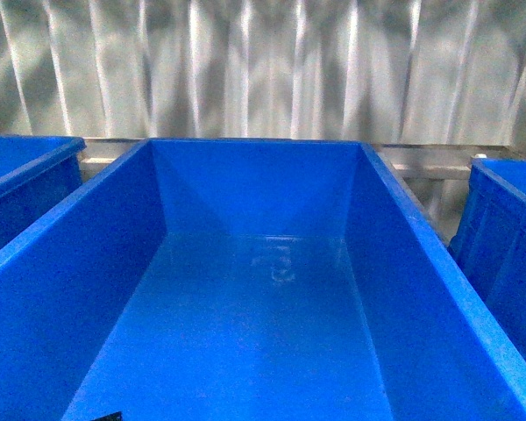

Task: Pick red and yellow buttons and place in box

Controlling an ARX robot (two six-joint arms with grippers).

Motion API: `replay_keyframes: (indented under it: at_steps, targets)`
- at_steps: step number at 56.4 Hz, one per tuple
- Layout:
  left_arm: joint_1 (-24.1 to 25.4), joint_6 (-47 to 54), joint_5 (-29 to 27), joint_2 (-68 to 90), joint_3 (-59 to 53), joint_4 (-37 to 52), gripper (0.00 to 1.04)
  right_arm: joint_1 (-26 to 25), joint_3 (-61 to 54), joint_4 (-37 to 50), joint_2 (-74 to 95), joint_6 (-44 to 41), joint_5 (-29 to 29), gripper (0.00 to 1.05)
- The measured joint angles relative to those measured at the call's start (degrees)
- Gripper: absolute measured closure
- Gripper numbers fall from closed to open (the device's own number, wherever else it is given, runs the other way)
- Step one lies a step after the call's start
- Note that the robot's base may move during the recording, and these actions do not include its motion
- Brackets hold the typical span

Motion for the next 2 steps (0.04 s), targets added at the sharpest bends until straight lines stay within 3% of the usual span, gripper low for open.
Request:
replay_keyframes:
  at_steps: [2]
  targets:
    - [0.0,0.0,0.0,0.0,0.0,0.0,0.08,0.0,0.0,0.0,0.0,0.0,0.0,0.07]
